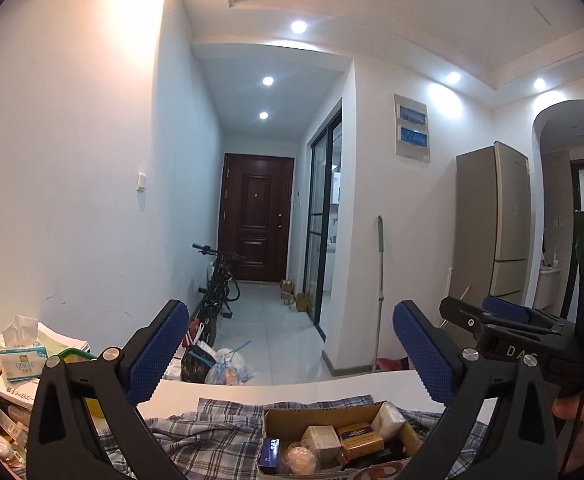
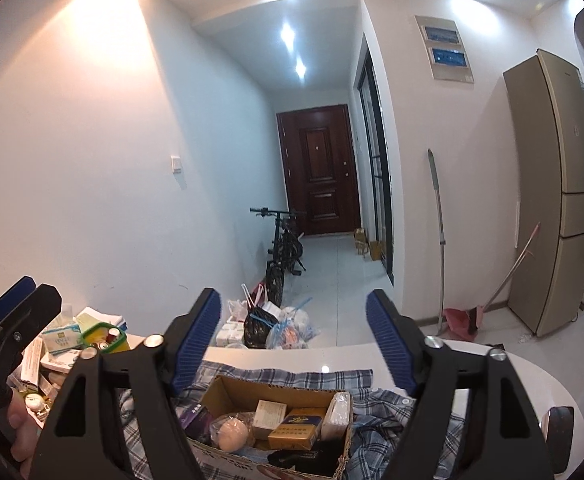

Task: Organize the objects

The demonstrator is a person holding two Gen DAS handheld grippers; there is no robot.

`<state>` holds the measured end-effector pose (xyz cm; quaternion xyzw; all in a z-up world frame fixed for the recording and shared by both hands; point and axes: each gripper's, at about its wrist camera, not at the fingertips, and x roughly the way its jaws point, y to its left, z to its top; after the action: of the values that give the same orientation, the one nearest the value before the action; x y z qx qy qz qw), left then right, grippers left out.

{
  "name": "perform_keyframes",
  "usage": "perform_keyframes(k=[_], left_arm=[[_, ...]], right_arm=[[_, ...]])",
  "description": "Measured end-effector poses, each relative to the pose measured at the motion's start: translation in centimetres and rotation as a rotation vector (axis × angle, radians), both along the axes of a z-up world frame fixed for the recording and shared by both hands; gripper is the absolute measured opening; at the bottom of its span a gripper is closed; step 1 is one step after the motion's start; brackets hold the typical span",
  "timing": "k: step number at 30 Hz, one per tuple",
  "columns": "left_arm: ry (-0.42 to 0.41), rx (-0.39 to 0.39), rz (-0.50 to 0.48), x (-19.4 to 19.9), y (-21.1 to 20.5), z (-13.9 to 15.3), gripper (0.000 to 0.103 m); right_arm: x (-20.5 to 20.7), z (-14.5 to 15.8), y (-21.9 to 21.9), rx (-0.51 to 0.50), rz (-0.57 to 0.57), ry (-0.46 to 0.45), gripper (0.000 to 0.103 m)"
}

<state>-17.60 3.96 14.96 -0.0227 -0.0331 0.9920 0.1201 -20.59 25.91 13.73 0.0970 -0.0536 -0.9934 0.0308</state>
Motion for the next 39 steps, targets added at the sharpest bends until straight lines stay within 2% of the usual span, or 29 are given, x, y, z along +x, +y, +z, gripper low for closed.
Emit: perform_keyframes(k=[2,5,9,15,23,30,39], left_arm=[[0.001,-0.007,0.029,0.3,-0.2,0.3,0.103],[0.011,0.038,0.039,1.0,-1.0,0.8,0.103],[0.033,0.069,0.011,2.1,-2.0,1.6,0.103],[0.117,0.020,0.099,3.8,-1.5,2.0,0.103],[0.101,0.049,0.057,4.4,-1.9,2.5,0.103],[0.092,0.107,-0.007,5.6,-3.0,3.1,0.103],[0.175,0.084,0.002,8.3,-3.0,4.2,0.103]], right_arm=[[0.8,0.4,-0.3,0.012,-0.005,0.030,0.094],[2.0,0.8,-0.7,0.033,-0.038,0.077,0.103],[3.3,1.4,-1.0,0.044,-0.050,0.121,0.103],[4.0,1.8,-1.2,0.046,-0.046,0.141,0.103],[5.4,2.2,-1.1,0.033,-0.025,0.157,0.103],[6.8,2.7,-1.4,0.038,-0.011,0.195,0.103],[10.0,4.2,-1.3,0.043,0.015,0.283,0.103]])
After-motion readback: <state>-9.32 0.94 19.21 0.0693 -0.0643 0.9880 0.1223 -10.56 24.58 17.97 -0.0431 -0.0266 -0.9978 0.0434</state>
